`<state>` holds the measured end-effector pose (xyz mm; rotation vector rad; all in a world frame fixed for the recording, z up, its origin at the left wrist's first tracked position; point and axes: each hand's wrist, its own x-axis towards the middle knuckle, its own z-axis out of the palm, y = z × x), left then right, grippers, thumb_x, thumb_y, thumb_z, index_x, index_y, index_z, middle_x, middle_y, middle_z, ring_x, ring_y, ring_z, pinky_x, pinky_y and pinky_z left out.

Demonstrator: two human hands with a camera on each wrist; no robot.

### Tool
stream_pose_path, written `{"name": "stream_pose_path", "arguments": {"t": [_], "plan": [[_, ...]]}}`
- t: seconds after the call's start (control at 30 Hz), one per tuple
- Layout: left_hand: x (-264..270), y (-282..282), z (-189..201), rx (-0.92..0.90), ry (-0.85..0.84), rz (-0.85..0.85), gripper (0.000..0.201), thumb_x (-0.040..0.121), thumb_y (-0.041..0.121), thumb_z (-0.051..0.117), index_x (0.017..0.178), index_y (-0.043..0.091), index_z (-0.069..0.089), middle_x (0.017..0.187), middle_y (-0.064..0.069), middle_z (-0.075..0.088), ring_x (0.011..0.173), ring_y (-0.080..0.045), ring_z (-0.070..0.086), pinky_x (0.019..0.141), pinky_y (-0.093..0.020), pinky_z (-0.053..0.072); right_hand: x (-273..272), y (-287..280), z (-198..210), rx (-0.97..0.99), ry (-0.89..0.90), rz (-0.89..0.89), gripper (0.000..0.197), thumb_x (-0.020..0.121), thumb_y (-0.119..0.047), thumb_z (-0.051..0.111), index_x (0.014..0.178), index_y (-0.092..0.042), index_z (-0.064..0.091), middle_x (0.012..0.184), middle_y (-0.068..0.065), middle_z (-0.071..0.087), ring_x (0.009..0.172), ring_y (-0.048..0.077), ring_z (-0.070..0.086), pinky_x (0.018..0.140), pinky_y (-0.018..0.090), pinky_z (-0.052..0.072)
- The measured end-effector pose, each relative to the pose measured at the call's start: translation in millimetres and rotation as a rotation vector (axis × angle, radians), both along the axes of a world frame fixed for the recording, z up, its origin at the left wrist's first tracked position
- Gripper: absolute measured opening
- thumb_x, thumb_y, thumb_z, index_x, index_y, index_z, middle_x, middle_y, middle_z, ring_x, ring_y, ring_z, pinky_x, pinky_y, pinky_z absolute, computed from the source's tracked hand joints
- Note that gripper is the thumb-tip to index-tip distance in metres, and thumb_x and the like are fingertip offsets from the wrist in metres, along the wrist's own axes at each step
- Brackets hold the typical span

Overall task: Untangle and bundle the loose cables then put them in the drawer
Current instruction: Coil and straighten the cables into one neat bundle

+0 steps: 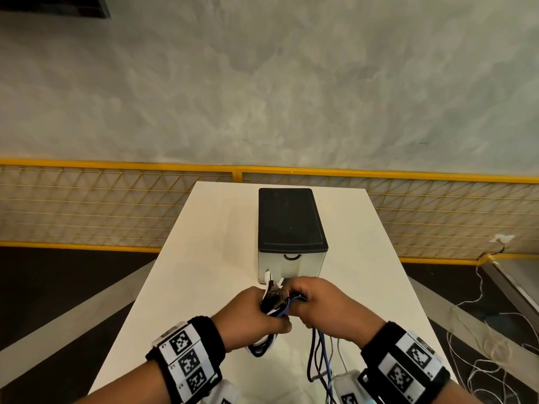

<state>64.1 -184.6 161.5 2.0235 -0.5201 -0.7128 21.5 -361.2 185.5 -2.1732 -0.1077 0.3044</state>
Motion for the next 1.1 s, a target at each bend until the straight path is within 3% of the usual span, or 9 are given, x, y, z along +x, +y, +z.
{"name": "stream_pose_path", "arguments": {"t": [0.13, 0.27, 0.43, 0.5, 0.57, 0.67, 0.83, 0.97, 1.1], "plan": [[-3, -5, -8, -0.047, -0.136, 0.119, 0.009, 0.068, 0.029, 0.071, 0.062, 0.029, 0.064, 0.056, 0.006, 0.060, 0.055, -0.015, 0.055, 0.060, -0.031, 0.048, 0, 2, -2, 0.094, -0.024, -0.060, 0.029, 0.086, -0.007, 0.061, 0.083, -0.036, 0.065, 0.072, -0.013, 0.063, 0.057, 0.004, 0.057, 0.059, 0.023, 0.051], [-13, -13, 0, -0.258, 0.098, 0.136, 0.020, 0.078, 0.003, 0.065, 0.082, 0.021, 0.074, 0.062, 0.010, 0.065, 0.054, -0.008, 0.052, 0.051, -0.021, 0.040, 0, 4, -3, 0.159, -0.057, -0.067, 0.029, 0.090, -0.008, 0.059, 0.098, -0.035, 0.065, 0.091, -0.003, 0.068, 0.059, 0.008, 0.060, 0.058, 0.026, 0.054], [-14, -15, 4, -0.346, 0.294, 0.063, 0.025, 0.087, -0.002, 0.060, 0.098, 0.018, 0.070, 0.072, 0.011, 0.067, 0.062, 0.000, 0.058, 0.054, -0.011, 0.042, 5, 3, -8, 0.048, -0.095, -0.086, 0.024, 0.089, -0.010, 0.059, 0.097, -0.031, 0.067, 0.087, -0.010, 0.066, 0.066, -0.001, 0.060, 0.056, 0.017, 0.048], [-12, -15, -5, -0.303, 0.309, 0.138, 0.020, 0.080, 0.005, 0.069, 0.097, 0.014, 0.072, 0.076, 0.002, 0.068, 0.068, -0.006, 0.060, 0.063, -0.020, 0.048, 8, 4, -12, -0.030, -0.131, -0.093, 0.023, 0.087, -0.010, 0.060, 0.095, -0.031, 0.067, 0.086, -0.012, 0.066, 0.076, -0.001, 0.061, 0.065, 0.015, 0.047], [-10, -14, -16, -0.217, 0.180, 0.210, 0.022, 0.067, 0.019, 0.079, 0.088, 0.013, 0.073, 0.076, -0.008, 0.068, 0.070, -0.013, 0.061, 0.073, -0.036, 0.053, 8, 5, -17, -0.077, -0.150, -0.083, 0.027, 0.086, -0.010, 0.060, 0.088, -0.036, 0.065, 0.086, -0.013, 0.066, 0.081, 0.002, 0.062, 0.069, 0.014, 0.046], [-5, -12, -23, -0.084, -0.024, 0.197, 0.021, 0.063, 0.033, 0.081, 0.074, 0.021, 0.068, 0.062, 0.009, 0.062, 0.059, -0.005, 0.057, 0.065, -0.026, 0.048, 7, 6, -22, -0.098, -0.158, -0.101, 0.040, 0.085, -0.006, 0.059, 0.077, -0.045, 0.057, 0.082, -0.015, 0.064, 0.076, 0.000, 0.060, 0.066, 0.011, 0.042], [-7, -12, -23, -0.161, -0.052, 0.224, 0.020, 0.064, 0.031, 0.078, 0.083, 0.026, 0.073, 0.077, 0.001, 0.074, 0.075, -0.017, 0.070, 0.075, -0.038, 0.056, 6, 6, -16, 0.067, -0.086, -0.148, 0.037, 0.085, -0.003, 0.059, 0.079, -0.039, 0.065, 0.075, -0.013, 0.066, 0.060, 0.001, 0.062, 0.054, 0.016, 0.047], [-13, -13, -30, -0.313, -0.025, 0.335, 0.037, 0.062, 0.019, 0.083, 0.095, 0.019, 0.066, 0.079, 0.006, 0.072, 0.074, -0.013, 0.068, 0.068, -0.028, 0.053, 7, 7, -14, -0.015, -0.101, -0.123, 0.027, 0.087, -0.010, 0.062, 0.083, -0.037, 0.065, 0.077, -0.015, 0.065, 0.065, -0.007, 0.060, 0.059, 0.011, 0.043], [-17, -13, -30, -0.293, -0.061, 0.365, 0.037, 0.066, 0.019, 0.082, 0.099, 0.022, 0.066, 0.087, -0.001, 0.074, 0.077, -0.025, 0.071, 0.067, -0.034, 0.058, 5, 5, -15, -0.030, -0.102, -0.124, 0.019, 0.088, -0.012, 0.062, 0.088, -0.030, 0.067, 0.072, -0.015, 0.061, 0.060, -0.008, 0.057, 0.056, 0.010, 0.041]]}}
